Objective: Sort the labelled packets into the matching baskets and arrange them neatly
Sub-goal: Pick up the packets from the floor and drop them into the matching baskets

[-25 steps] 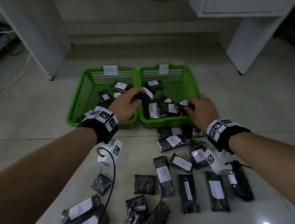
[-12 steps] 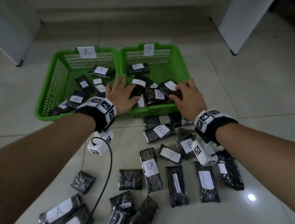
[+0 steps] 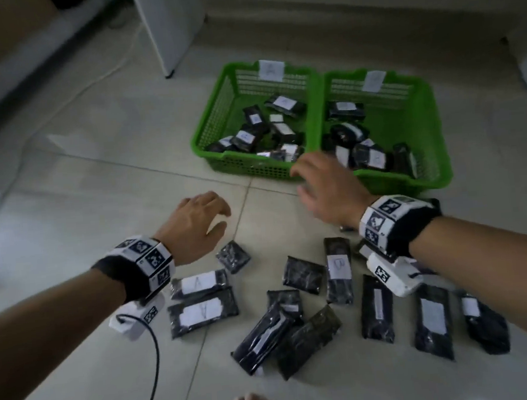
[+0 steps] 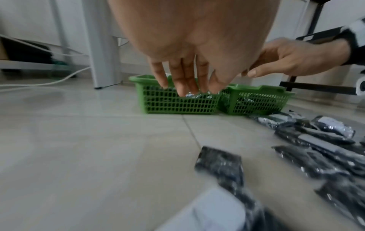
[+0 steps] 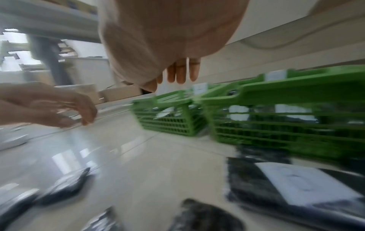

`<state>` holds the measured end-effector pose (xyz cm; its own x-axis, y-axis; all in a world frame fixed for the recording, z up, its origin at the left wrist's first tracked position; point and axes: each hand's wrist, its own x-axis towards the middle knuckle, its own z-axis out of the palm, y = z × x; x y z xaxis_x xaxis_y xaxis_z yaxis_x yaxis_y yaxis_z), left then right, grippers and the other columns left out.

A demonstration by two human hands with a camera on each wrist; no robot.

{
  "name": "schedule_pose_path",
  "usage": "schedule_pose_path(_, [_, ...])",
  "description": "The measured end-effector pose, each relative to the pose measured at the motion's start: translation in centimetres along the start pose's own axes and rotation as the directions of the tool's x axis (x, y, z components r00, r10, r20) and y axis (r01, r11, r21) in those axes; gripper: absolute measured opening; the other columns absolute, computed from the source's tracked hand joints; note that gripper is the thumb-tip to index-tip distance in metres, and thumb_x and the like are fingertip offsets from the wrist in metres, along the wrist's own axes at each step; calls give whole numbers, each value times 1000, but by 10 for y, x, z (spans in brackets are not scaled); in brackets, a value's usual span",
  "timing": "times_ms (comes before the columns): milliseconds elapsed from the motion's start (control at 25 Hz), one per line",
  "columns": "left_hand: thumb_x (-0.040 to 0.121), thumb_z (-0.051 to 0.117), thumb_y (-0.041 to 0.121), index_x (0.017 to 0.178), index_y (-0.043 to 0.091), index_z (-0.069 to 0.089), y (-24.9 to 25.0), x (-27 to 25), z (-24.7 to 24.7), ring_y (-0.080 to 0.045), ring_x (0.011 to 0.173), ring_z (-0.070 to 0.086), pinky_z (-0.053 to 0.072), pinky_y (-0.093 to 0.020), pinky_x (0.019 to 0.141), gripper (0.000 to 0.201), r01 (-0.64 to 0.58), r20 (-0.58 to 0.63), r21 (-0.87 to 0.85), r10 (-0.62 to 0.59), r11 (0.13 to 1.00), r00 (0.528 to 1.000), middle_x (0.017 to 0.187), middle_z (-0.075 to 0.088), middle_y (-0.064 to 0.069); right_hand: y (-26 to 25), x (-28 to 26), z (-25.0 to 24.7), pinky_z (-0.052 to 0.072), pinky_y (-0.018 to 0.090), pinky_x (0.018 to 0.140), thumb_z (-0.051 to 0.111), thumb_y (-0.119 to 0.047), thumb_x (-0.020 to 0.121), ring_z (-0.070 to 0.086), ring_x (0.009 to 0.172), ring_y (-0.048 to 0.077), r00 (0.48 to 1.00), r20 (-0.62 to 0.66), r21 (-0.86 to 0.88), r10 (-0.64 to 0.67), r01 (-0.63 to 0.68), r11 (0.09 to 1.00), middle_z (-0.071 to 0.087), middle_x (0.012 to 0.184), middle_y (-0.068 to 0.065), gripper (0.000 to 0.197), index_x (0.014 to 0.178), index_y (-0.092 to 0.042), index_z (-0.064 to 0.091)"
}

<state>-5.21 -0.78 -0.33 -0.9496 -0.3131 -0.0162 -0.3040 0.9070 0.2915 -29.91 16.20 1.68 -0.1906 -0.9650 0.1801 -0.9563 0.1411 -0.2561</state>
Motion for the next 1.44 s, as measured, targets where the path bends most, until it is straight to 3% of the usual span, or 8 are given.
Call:
schedule_pose_path(80, [92,56,31,112,17,62,-13,-40,7,-24,96,62,48,-32,81,25,67,141,-25,-62,997,988,113,58,0,-45,4,22,50,39,91,60,-14,87,56,106,26,970,177,88,-166,152,984,60,116,8,29,116,-9,63])
schedule_pose_path(240, [84,67,47,121,20,56,-19,-99,19,-20,99,58,50,-32,81,48,173,275,-10,-163,985,948,118,53,2,-109,2,57,51,38,92,60,-21,93,54,109,20,809,449,146,-380,354,924,58,120,2,34,126,-16,57])
schedule_pose_path(440, [66,76,64,102,20,49,-14,-143,40,-17,82,51,48,-34,67,62,146,234,44,-152,988,960,100,50,4,-143,2,84,48,40,97,64,-29,95,51,113,23,690,521,140,-502,511,848,56,125,5,42,133,-17,52])
schedule_pose_path(600, [78,74,48,111,19,57,-13,-157,49,-22,92,58,54,-38,72,47,118,234,15,-118,993,965,113,55,0,-145,5,95,47,38,95,66,-31,95,52,104,19,672,552,127,-494,518,846,59,113,2,33,122,-18,54])
schedule_pose_path(800, [75,74,32,121,15,55,-17,-157,47,-21,95,57,50,-33,76,52,170,218,-64,-152,983,964,109,57,-1,-140,12,97,45,33,88,70,-22,92,50,94,18,675,529,113,-514,545,831,60,102,4,26,112,-13,54])
schedule_pose_path(1000, [72,75,36,123,19,61,-32,-157,34,-15,99,57,52,-27,78,55,111,92,-100,-102,989,990,114,53,3,-126,16,89,52,37,88,69,-8,90,58,99,20,765,545,271,-343,227,935,56,114,1,41,128,-15,56])
schedule_pose_path(1240, [75,77,39,121,13,64,-40,-119,14,-21,104,59,54,-37,84,54,112,-232,-125,-139,986,963,115,58,-3,-85,37,47,54,32,91,70,-7,89,61,103,16,973,218,385,-77,-13,923,64,114,-1,32,117,-18,61])
schedule_pose_path(1440, [82,67,51,126,15,59,-47,-49,-15,-23,103,58,50,-37,89,57,145,-346,-127,-181,981,921,116,58,-3,-36,52,11,56,28,80,73,-8,88,65,93,13,959,-104,491,263,-180,853,66,106,-6,42,125,-20,57])
